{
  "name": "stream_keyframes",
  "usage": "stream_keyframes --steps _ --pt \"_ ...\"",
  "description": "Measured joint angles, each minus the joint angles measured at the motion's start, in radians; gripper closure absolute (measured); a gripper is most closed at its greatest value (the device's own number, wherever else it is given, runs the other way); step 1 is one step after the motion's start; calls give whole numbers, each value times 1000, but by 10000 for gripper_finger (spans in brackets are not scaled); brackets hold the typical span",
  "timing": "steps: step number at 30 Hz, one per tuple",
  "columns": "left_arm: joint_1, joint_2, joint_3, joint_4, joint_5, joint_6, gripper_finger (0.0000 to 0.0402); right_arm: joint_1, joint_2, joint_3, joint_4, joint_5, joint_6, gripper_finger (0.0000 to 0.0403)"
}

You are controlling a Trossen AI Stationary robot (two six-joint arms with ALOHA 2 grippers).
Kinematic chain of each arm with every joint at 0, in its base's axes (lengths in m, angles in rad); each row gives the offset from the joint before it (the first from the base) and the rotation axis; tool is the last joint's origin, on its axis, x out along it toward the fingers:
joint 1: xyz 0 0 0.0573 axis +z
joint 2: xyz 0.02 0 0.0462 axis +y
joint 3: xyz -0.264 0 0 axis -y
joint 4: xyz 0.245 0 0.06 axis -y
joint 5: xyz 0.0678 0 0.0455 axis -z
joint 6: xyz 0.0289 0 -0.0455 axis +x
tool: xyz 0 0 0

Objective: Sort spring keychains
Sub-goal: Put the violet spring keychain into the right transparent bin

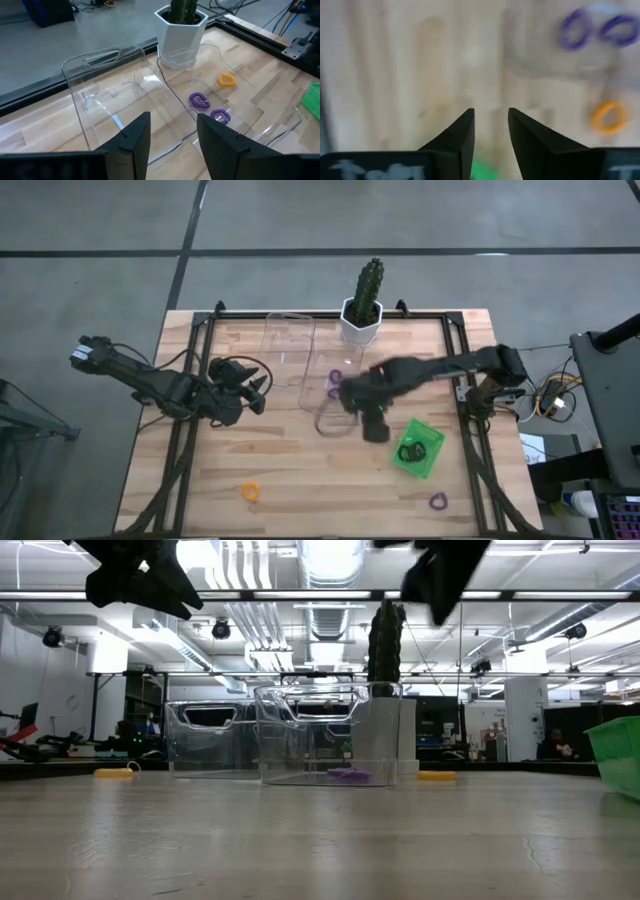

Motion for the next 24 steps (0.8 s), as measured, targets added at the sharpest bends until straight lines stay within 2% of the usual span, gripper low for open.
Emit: stream_keyframes --steps 7,14,24 --pt "0 0 0 0 0 0 248 231 -45 -2 -115 -3 294 288" --pt "0 0 0 0 0 1 248 448 -45 -4 -121 -11 640 280" --pt "0 0 0 0 0 1 248 718 -42 -74 -107 -12 1254 273"
